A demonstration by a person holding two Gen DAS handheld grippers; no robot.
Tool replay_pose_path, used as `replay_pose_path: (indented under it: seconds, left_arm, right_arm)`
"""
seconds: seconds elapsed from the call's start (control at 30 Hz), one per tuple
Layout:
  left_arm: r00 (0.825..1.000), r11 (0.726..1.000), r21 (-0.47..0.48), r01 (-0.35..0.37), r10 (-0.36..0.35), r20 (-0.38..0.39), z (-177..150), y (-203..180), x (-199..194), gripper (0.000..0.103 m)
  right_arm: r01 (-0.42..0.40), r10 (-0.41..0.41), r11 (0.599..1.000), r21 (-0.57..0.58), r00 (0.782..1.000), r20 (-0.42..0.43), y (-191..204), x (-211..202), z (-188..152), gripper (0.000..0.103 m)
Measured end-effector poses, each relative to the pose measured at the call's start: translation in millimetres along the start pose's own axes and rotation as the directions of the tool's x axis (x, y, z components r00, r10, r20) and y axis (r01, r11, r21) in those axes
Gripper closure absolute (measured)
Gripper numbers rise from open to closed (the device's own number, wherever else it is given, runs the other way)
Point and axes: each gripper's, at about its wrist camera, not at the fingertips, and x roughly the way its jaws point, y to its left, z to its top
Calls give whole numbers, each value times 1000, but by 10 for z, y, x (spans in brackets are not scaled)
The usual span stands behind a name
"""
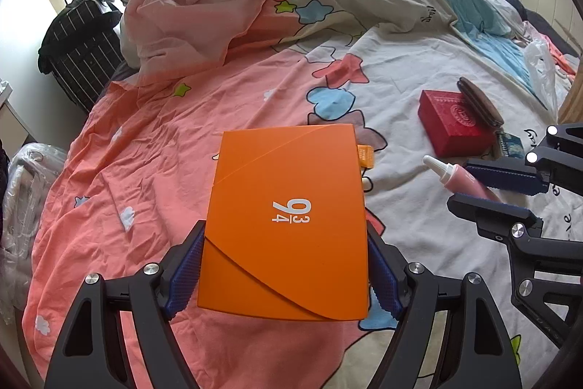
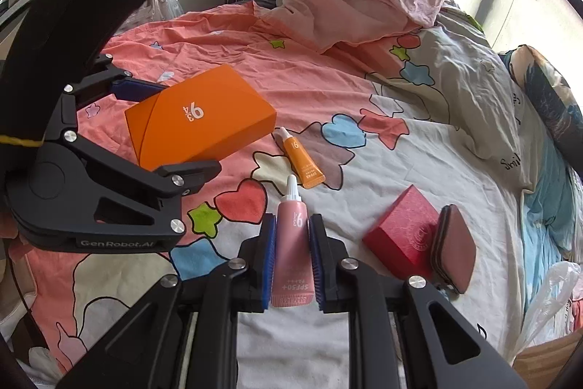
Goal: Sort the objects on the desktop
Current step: 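Carry the orange box and pink tube with both grippers to the cardboard box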
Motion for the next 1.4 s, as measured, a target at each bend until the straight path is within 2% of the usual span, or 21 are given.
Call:
replay_pose_path:
  seconds: [0.53, 0.87, 1.2, 1.4]
  left_arm:
    - [995, 996, 71, 61, -66, 73, 31, -809, -658, 22]
    - [989, 989, 130, 76, -91, 117, 147, -1344, -1010, 22]
    - [967, 962, 225, 157, -196, 161, 388, -2196, -1326, 22]
    - [940, 931, 276, 237, -292, 175, 590, -2699, -1473, 22]
  right_arm:
    - [113, -116, 991, 68, 992, 40, -428, -908, -461, 86]
    - [144, -157, 979, 144, 984, 85, -736, -1419, -724, 86]
    - [214, -252, 937, 277, 962, 109, -1233, -1985, -1090, 86]
    - [277, -321, 893, 354, 944, 72, -1582, -2281, -1451, 86]
